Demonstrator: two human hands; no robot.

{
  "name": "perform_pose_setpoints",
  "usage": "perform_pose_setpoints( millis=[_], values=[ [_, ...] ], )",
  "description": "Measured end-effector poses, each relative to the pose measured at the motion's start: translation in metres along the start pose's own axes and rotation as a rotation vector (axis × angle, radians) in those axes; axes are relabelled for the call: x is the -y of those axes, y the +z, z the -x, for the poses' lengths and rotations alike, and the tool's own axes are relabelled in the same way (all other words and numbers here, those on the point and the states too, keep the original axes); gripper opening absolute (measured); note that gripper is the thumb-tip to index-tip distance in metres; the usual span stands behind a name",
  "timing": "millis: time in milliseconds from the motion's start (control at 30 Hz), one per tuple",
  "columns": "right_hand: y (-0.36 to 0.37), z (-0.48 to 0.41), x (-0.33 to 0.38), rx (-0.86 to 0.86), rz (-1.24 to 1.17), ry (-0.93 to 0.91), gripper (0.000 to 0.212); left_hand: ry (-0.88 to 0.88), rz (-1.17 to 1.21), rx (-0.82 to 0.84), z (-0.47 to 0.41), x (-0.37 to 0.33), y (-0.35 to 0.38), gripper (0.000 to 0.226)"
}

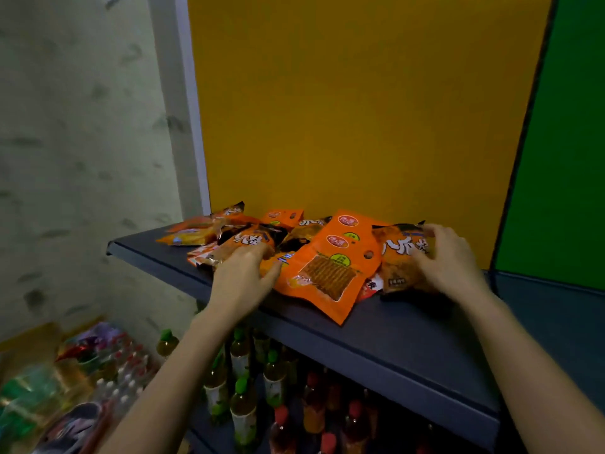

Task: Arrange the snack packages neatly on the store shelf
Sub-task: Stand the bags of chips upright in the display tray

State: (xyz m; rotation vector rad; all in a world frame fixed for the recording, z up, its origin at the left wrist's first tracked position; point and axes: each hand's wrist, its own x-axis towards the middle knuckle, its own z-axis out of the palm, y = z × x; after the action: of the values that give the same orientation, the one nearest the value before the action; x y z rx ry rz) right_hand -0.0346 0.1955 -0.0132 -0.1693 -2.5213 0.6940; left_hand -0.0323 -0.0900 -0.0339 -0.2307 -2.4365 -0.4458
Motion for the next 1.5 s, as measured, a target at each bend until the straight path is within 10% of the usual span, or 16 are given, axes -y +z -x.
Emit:
perform_pose_setpoints(
  millis=[300,467,633,767,933,1133,1500],
  values=[
    [0.007,-0.019,0.004,0.380,-0.342,0.512,0.079,0.087,0.151,-0.002,-0.058,0.042,0.008,0.029],
    [0.012,-0.025,-0.009,0.332,-0.377,0.598,0.137,0.068,0.217,0.007,-0.083,0.080,0.007,0.029],
    [-0.003,-0.010,0.017,0.060,-0.541,0.585,0.045,-0.007,0.184,0.087,-0.101,0.115,0.011,0.043],
    [-0.009,0.000,0.049,-0.073,-0.681,0.471,0.023,-0.108,0.160,0.336,-0.105,0.133,0.017,0.067],
    [0.006,0.017,0.092,-0.098,-0.755,0.381,0.041,-0.216,0.321,0.586,-0.107,0.141,0.020,0.086],
    [0.035,0.032,0.119,-0.113,-0.860,0.392,0.037,-0.290,0.702,0.769,-0.107,0.145,0.019,0.045],
    [0.059,0.049,0.123,-0.132,-0.871,0.436,0.040,-0.341,0.823,0.690,-0.109,0.152,0.023,0.059]
  ],
)
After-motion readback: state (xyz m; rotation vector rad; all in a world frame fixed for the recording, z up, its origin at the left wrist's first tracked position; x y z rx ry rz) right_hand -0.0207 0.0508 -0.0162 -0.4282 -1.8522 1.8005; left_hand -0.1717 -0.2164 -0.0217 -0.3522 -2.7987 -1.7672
